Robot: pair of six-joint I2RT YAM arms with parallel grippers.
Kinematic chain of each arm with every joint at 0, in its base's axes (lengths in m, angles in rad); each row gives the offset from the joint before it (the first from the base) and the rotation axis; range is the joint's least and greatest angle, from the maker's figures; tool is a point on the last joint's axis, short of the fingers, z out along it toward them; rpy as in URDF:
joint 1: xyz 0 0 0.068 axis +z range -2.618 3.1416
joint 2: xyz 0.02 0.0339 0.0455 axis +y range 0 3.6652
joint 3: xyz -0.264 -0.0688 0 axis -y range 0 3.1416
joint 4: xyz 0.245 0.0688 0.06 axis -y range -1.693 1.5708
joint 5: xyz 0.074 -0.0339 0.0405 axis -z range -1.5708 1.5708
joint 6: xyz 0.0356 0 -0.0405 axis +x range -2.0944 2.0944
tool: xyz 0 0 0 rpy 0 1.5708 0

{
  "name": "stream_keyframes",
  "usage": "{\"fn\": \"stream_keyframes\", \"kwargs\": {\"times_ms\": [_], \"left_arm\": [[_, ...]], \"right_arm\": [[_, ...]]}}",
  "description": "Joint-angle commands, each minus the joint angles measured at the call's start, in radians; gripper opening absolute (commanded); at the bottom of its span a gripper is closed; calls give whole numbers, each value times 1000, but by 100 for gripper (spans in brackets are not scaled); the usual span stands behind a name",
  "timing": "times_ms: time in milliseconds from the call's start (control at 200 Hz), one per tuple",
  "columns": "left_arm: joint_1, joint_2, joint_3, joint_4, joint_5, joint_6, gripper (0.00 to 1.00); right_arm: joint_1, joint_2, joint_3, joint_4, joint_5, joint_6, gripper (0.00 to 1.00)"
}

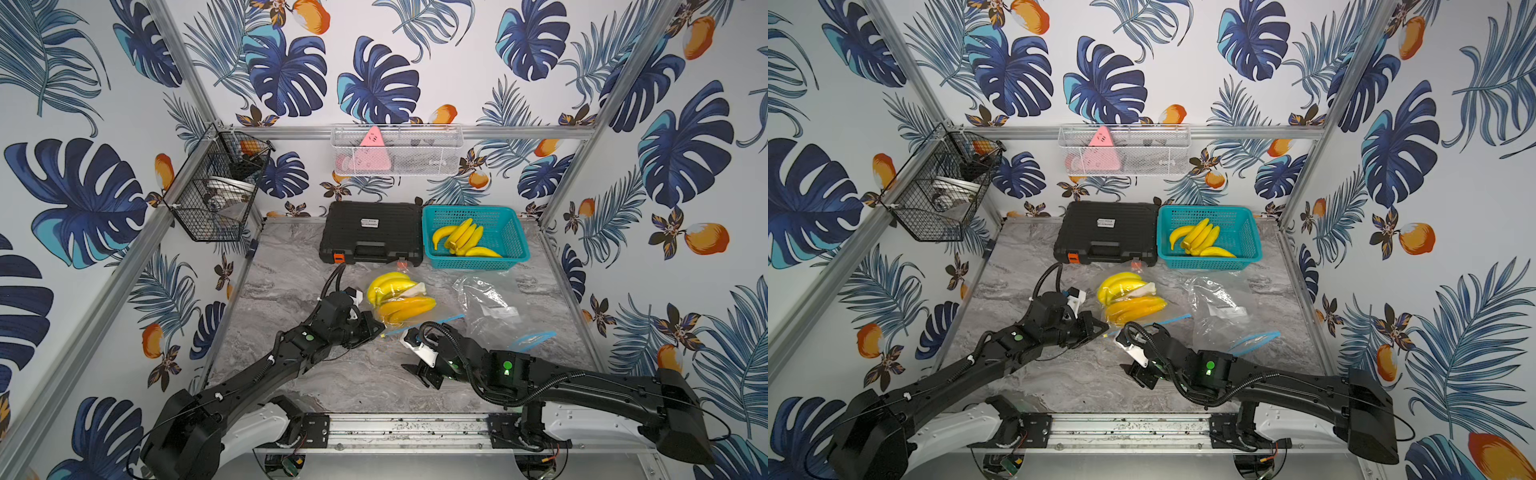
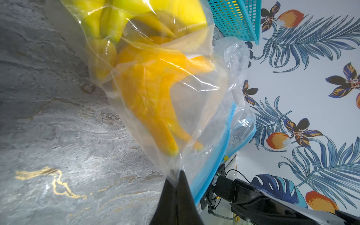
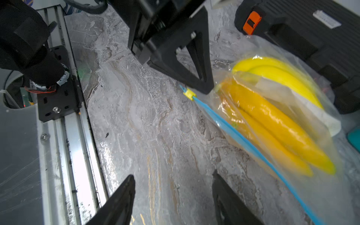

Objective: Open the zip-top bag and take out the banana
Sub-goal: Pick up the zipper food storage bag at the center of the board.

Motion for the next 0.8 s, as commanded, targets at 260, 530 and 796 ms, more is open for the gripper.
{"fn": "stream_keyframes", "kwargs": {"times_ms": [260, 530, 796], "left_arm": [[18, 17, 9, 31, 104, -4, 0], [23, 12, 12, 24, 117, -4, 0], [27, 26, 9, 44, 143, -15, 0]], "right_arm": [[3, 176, 63, 211, 7, -251, 56], [-10, 250, 97, 204, 8, -312, 50], [-58, 260, 89, 181, -20, -339, 42]]}}
